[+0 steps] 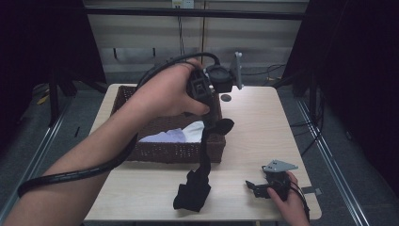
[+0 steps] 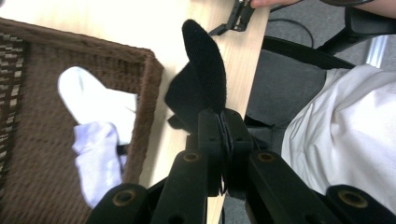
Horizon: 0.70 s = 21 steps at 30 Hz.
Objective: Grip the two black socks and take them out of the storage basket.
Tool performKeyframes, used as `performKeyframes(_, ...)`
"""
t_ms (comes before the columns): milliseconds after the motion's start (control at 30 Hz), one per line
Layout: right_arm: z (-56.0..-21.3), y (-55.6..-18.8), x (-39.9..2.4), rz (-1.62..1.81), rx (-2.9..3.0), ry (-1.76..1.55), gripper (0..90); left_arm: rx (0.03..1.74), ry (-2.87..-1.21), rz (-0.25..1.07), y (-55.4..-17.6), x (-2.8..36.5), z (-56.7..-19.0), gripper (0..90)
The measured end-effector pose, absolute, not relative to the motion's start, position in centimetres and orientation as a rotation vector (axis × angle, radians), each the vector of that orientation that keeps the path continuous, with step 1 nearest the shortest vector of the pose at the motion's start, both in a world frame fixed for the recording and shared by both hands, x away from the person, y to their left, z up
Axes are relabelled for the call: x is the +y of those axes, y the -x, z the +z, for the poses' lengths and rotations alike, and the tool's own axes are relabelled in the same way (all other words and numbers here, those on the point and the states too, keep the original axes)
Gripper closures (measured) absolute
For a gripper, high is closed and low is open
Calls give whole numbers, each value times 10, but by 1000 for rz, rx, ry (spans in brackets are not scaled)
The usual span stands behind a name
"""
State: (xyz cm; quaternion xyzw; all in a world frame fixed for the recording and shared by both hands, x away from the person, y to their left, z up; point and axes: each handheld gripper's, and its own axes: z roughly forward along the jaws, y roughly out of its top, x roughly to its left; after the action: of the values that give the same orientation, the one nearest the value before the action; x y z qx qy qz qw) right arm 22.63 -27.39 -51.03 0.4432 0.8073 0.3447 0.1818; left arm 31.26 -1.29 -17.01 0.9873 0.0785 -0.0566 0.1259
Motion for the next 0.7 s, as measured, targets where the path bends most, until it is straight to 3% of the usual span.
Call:
performKeyframes(500,-510,-226,-274,976,2275,-1253,110,254,-2924,-258,-316,-9,-272,877)
performKeyframes(700,-510,-226,-274,978,2275,-1253,110,301,-2944,-288,-319,0,-296,877)
